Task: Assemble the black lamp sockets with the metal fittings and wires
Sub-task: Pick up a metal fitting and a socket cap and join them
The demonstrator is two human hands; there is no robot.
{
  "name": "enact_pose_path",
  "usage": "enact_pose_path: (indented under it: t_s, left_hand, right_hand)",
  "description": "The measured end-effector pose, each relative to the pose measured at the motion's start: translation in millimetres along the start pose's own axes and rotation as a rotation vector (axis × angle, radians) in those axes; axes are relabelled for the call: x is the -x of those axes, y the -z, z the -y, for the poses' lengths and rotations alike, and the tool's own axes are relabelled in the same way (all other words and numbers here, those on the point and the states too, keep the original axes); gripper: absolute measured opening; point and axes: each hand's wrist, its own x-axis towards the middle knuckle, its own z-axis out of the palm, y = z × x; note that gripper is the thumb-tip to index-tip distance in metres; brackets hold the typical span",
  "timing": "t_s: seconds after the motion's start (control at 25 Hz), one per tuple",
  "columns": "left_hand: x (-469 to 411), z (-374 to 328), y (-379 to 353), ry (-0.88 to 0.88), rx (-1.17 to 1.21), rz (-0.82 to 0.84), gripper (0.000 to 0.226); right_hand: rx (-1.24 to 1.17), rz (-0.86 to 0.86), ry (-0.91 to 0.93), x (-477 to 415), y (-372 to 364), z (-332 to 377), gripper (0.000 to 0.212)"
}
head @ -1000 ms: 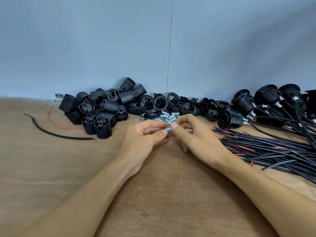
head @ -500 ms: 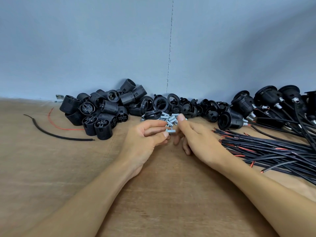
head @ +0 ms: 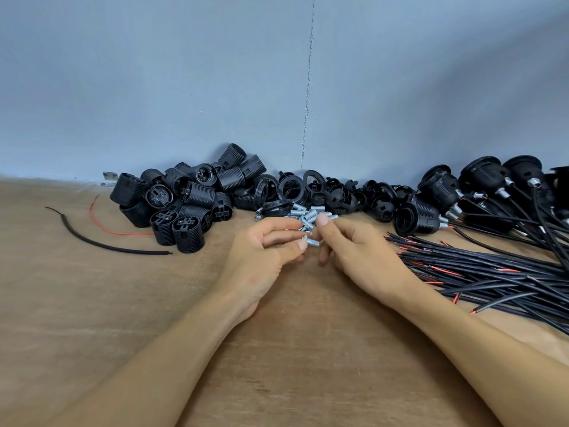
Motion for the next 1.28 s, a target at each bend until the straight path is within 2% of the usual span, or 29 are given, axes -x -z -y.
enact_pose_path:
  t_s: [0.12, 0.16, 0.28, 0.32, 0.4, 0.44, 0.56, 0.68, 0.72, 0.8, 0.84, 0.96, 1.08, 1.12, 1.2, 1.28]
  left_hand:
    - [-1.0, 0.3, 1.0, -0.001, 0.039, -0.029, 0.027]
    - [-1.2, 0.3, 1.0, 0.0, 0.044, -0.029, 0.027]
    - [-0.7, 0.4, 0.5, -0.008, 0.014, -0.014, 0.028]
    - [-0.8, 0.7, 0.6, -0.011, 0.01, -0.016, 0.029]
    - [-1.9, 1.4, 1.5, -0.014, 0.013, -0.026, 0.03]
    - [-2.2, 1.8, 1.7, -0.013, 0.017, -0.026, 0.029]
    - [-2.1, 2.0, 1.6, -0.018, 0.003, -0.016, 0.03]
    - [-2.2, 2.0, 1.9, -0.02, 0.008, -0.017, 0.03]
    - [-2.2, 2.0, 1.9, -0.018, 0.011, -0.016, 0.03]
    - [-2.0, 2.1, 1.7, -0.017, 0.005, -0.007, 0.03]
    - [-1.9, 2.1, 1.6, -0.017, 0.003, -0.005, 0.03]
    - [-2.3, 2.3, 2.3, -0.017, 0.006, -0.005, 0.03]
    - [-2.5, 2.7, 2.1, -0.013, 0.008, 0.008, 0.03]
    - [-2.6, 2.6, 2.2, -0.013, 0.009, 0.006, 0.03]
    - [-3.0, 2.8, 2.9, -0.011, 0.022, -0.001, 0.03]
    - [-3.3, 2.8, 3.5, -0.01, 0.028, 0.002, 0.03]
  right_hand:
    - [-0.028, 0.038, 0.022, 1.5, 0.2, -1.1, 0.012]
    - [-0.005, 0.03, 0.03, 0.8, 0.5, -2.5, 0.013]
    - [0.019, 0.008, -0.014, -0.8, -2.0, -1.6, 0.047]
    - [0.012, 0.017, -0.025, -0.8, -2.5, -2.1, 0.043]
    - [-0.003, 0.064, -0.003, -0.1, -3.6, -3.0, 0.017]
    - [0.004, 0.077, 0.014, -0.3, -3.5, -3.8, 0.014]
    - [0.02, 0.066, -0.003, -0.1, -3.3, -2.4, 0.042]
    - [-0.009, 0.078, 0.004, 0.7, -2.1, -2.0, 0.021]
    - [0.008, 0.084, 0.012, 0.6, -2.2, -2.1, 0.022]
    - [0.034, 0.081, 0.008, 0.7, -3.2, -2.1, 0.04]
    - [0.018, 0.076, -0.001, 0.5, -3.0, -2.1, 0.039]
    - [-0.027, 0.1, 0.005, 1.2, -2.4, -0.4, 0.017]
    - [0.019, 0.091, 0.002, 1.4, -3.1, -0.9, 0.04]
    - [-0.01, 0.085, -0.009, 1.6, -2.5, -0.1, 0.038]
    - [-0.05, 0.093, -0.008, 1.5, -1.6, 0.7, 0.019]
    - [-0.013, 0.099, 0.012, 1.4, -2.3, 0.8, 0.025]
